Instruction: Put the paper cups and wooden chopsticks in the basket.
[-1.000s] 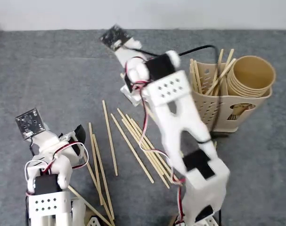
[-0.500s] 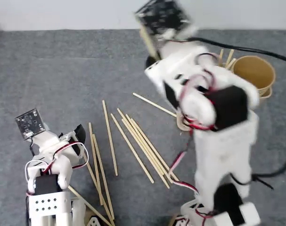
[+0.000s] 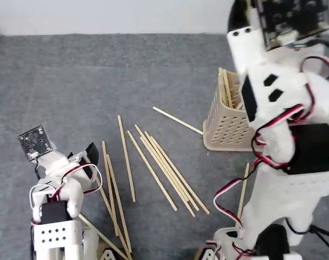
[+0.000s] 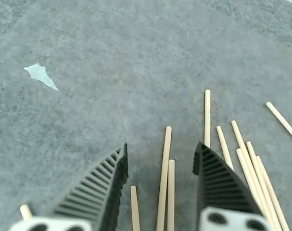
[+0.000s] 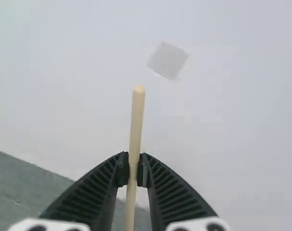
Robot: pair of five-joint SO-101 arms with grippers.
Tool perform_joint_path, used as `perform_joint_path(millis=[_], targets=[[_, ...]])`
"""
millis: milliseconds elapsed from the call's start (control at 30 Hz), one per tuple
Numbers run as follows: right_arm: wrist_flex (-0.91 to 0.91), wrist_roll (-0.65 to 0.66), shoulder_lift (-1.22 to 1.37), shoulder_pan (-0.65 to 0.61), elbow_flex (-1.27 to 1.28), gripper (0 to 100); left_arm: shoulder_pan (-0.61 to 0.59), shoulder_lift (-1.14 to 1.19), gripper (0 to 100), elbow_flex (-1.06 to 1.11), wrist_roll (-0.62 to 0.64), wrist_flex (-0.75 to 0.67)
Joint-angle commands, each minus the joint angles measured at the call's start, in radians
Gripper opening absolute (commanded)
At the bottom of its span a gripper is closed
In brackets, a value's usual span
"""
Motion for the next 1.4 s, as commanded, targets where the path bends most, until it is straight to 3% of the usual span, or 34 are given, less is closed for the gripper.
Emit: perform_joint_path(millis=[0, 233, 633, 867, 1100, 1367], targets=[[0.033, -0.002, 0.05, 0.045, -0.041, 0.9, 0.002, -0.014, 22, -0.005, -0.006, -0.021], [0.082, -0.068, 0.165, 0.094, -0.041, 0.9, 0.002, -0.014, 22, -0.005, -0.006, -0.021], [0.147, -0.068, 0.245, 0.094, -0.041, 1.3, 0.002, -0.014, 22, -0.005, -0.006, -0.021], [0.196, -0.068, 0.245, 0.088, -0.043, 15.6, 0.0, -0.014, 22, -0.005, -0.006, -0.021], [0.202, -0.064, 0.194, 0.088, -0.057, 16.5, 0.0, -0.014, 22, -0.005, -0.006, -0.021], [0.444, -0.064, 0.045, 0.036, -0.058, 16.5, 0.0, -0.014, 22, -0.005, -0.008, -0.021]])
